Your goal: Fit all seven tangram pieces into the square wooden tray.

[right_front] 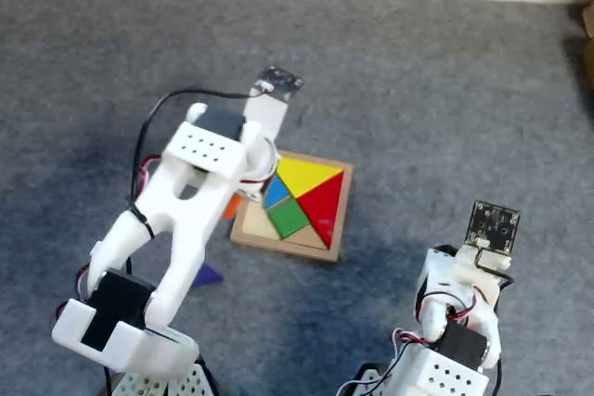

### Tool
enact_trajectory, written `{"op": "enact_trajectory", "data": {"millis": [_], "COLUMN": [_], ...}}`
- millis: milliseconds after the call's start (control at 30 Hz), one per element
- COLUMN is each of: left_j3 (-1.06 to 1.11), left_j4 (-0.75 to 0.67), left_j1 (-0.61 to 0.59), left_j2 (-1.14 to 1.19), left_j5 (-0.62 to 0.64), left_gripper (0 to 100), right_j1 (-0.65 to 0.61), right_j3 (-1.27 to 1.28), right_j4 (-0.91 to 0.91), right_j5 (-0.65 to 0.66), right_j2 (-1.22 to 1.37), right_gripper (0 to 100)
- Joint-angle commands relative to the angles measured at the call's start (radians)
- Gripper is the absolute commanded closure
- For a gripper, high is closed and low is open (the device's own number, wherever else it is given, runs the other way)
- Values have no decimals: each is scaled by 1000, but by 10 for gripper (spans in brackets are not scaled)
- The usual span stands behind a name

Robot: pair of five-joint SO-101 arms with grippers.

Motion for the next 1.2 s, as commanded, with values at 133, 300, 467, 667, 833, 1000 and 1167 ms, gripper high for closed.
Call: {"op": "enact_trajectory", "data": {"millis": [133,300,467,667,833,1000,1167], "left_j3": [-61,-150,-237,-305,-367,-418,-481], "left_j4": [-78,-74,-74,-74,-72,0,87], "left_j1": [42,38,19,-8,-28,-51,-12], "left_j2": [4,165,263,338,423,455,453], "left_j5": [51,52,69,95,97,101,101], "left_gripper": [993,993,993,992,939,774,789], "right_j1": [5,5,5,5,5,5,5], "right_j3": [94,94,94,94,94,94,94], "right_j4": [-24,-24,-24,-24,-24,-24,-24], "right_j5": [0,0,0,0,0,0,0], "right_j2": [-15,-15,-15,-15,-15,-15,-15], "right_gripper": [993,993,993,993,993,993,993]}}
